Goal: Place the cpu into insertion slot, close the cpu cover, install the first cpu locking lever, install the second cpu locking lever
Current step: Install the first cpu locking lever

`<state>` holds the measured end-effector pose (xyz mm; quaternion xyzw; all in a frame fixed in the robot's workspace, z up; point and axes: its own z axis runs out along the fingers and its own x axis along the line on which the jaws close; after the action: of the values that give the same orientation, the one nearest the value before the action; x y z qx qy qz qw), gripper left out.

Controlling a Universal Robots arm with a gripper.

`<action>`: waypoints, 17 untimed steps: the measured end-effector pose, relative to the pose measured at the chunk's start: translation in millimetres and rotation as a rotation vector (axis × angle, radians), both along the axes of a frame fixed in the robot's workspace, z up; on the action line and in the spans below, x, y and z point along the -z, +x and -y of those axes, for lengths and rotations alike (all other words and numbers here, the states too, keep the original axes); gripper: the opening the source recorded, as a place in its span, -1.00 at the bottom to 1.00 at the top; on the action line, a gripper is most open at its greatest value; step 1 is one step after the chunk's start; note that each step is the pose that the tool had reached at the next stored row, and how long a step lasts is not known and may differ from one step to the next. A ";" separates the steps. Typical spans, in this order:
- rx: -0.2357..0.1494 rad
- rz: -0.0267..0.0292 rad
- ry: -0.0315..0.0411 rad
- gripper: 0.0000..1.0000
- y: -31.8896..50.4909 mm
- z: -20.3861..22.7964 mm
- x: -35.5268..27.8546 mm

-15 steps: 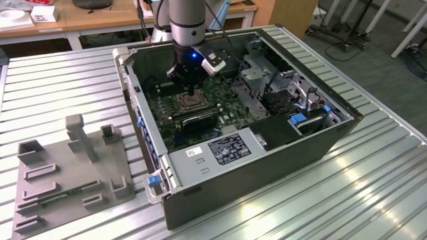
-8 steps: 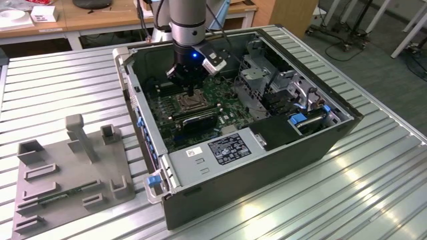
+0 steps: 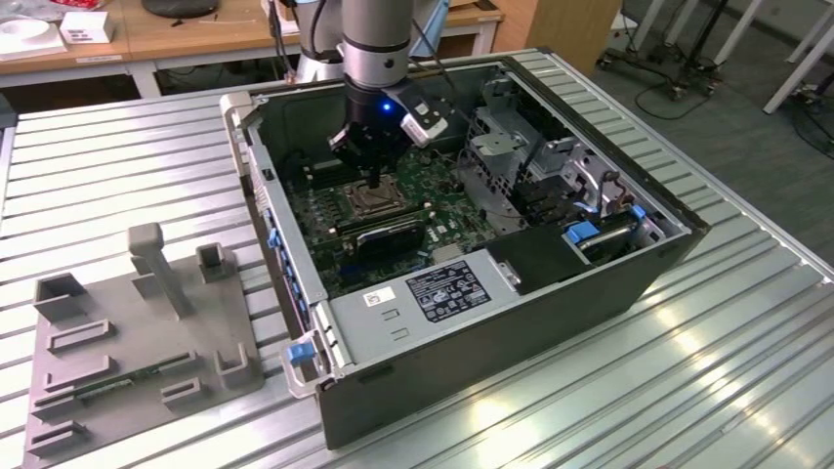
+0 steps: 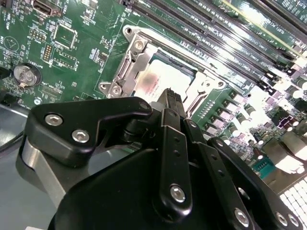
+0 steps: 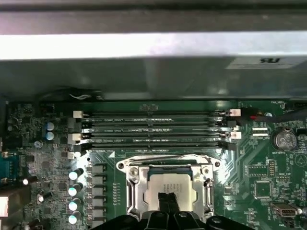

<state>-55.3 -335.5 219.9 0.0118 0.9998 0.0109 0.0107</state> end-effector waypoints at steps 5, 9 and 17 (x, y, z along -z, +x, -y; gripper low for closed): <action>0.000 -0.0005 -0.0003 -0.79 0.0 0.0 -0.5; -0.001 -0.0004 -0.0001 -0.79 0.0 0.0 -4.1; -0.001 -0.0007 -0.0002 -0.79 5.7 1.1 -5.9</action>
<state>-49.7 -336.6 225.9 0.0112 0.9998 0.0108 0.0104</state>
